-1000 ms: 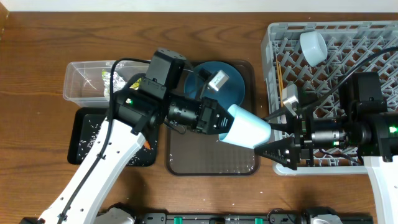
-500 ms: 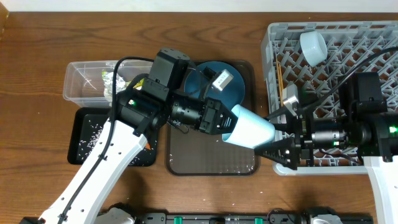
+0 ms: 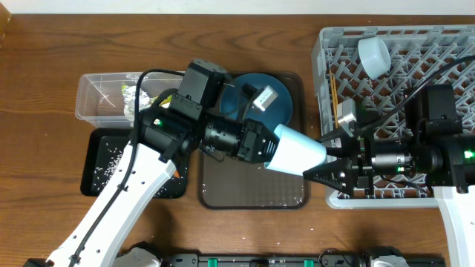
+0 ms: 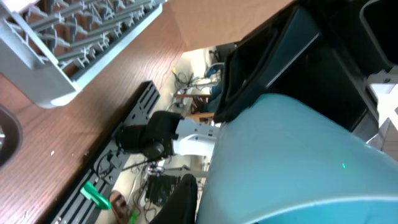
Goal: Sort waste into correct bins and load items into the dishwasher rack
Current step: 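Close the right gripper on the light-blue cup base, open the left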
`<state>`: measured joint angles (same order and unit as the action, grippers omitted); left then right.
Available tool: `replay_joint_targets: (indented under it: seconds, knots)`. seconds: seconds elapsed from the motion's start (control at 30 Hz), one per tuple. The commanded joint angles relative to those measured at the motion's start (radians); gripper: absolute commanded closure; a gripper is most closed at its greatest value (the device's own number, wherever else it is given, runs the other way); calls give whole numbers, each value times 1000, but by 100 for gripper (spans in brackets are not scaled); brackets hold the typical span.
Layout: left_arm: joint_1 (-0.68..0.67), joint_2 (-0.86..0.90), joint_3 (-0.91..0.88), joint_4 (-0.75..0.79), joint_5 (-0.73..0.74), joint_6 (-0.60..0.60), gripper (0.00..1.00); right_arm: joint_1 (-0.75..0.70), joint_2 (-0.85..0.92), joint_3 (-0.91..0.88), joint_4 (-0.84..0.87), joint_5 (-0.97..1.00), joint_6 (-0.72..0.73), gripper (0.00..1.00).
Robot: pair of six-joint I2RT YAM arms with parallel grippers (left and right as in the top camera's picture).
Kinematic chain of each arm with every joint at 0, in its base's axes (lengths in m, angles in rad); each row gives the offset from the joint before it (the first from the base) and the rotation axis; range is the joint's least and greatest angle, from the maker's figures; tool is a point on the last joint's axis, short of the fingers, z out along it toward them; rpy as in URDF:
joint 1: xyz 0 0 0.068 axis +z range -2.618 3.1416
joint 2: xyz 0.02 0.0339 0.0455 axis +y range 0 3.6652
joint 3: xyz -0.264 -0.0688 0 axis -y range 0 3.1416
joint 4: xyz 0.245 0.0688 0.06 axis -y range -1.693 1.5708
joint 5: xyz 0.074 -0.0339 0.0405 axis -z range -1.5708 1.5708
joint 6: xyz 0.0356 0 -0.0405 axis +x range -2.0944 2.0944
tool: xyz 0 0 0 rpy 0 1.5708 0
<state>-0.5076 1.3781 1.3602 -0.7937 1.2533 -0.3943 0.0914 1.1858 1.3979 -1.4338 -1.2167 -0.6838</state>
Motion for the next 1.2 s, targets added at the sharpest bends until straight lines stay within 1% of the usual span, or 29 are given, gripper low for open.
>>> replay_joint_targets:
  seconds: [0.0,0.13,0.27,0.47,0.53,0.57,0.63,0.8,0.93,0.97,1.07,1.1,1.17]
  knots:
    - [-26,-13,-2,-52,-38,58,89,7,-10,12,28,-29,-5,55]
    - [-48,-13,-2,-94,-115,58,88,7,-10,12,54,-29,-1,55]
    - [-72,-13,-2,-100,-124,61,88,7,-10,12,77,-29,4,55]
    - [-111,-13,-2,-100,-184,61,88,7,-10,12,159,-29,105,56]
    - [-116,-13,-2,-100,-196,61,87,7,-10,12,171,-29,119,55]
    - [-116,-13,-2,-100,-196,61,84,7,-10,12,171,-29,119,55]
    - [-109,-13,-2,-95,-196,61,83,7,-10,12,167,-27,119,54]
    - [-50,-13,-2,-96,-196,61,83,7,-10,12,164,6,130,53]
    - [-29,-13,-2,-96,-200,61,83,6,-10,12,174,8,130,53]
    - [-28,-13,-2,-96,-204,61,78,6,-10,12,178,8,131,53]
    - [-28,-13,-2,-97,-251,61,77,6,-10,12,203,8,167,54]
    - [-28,-13,-2,-97,-269,61,74,6,-10,12,213,8,180,53]
    - [-26,-13,-2,-96,-299,60,72,6,-10,13,219,9,190,53]
